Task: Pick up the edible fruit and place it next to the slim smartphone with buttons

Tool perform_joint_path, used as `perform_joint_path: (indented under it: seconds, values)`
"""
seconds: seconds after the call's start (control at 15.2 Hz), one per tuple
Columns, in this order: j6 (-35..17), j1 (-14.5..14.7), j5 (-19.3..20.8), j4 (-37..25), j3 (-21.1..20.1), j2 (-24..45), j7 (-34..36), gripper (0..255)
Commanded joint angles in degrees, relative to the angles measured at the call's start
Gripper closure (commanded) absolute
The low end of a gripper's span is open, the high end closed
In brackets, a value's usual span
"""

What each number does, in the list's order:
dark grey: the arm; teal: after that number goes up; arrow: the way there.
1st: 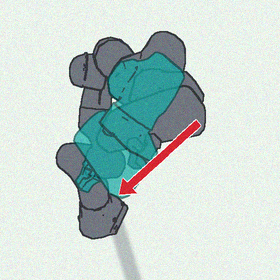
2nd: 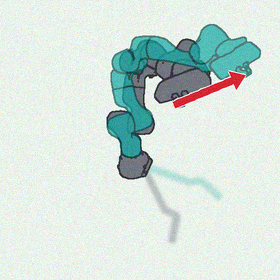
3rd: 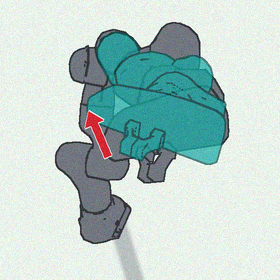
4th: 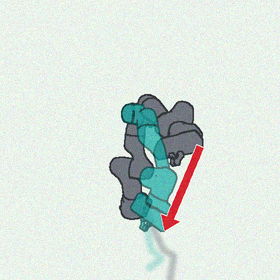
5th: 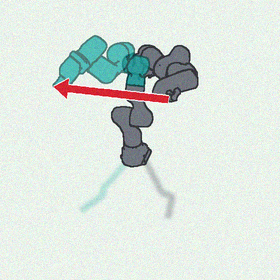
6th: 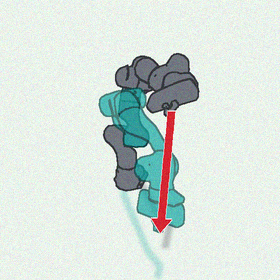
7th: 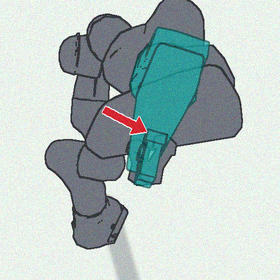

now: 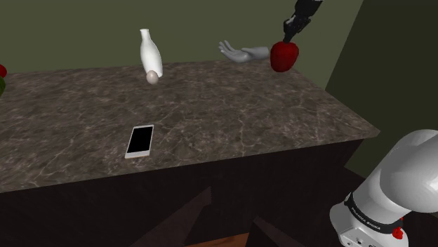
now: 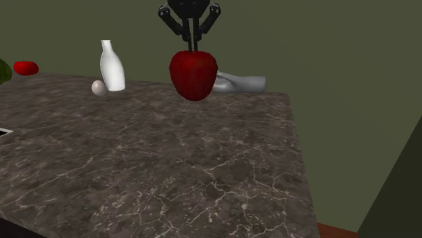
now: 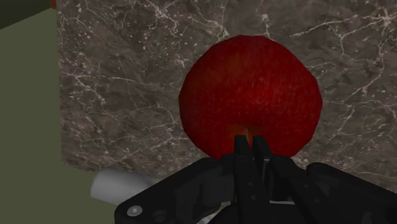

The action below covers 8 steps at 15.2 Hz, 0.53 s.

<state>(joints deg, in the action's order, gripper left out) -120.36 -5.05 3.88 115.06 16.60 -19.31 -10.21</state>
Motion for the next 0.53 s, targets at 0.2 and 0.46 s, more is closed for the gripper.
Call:
perform_joint_path:
  seconds: [0.2,0.46]
  values:
    - [3.93,0.16,-0.24,-4.51,-0.12,0.6,-0.05,255]
    - [7.02,0.3,-0.5,-8.33,-0.14,1.34,-0.16,255]
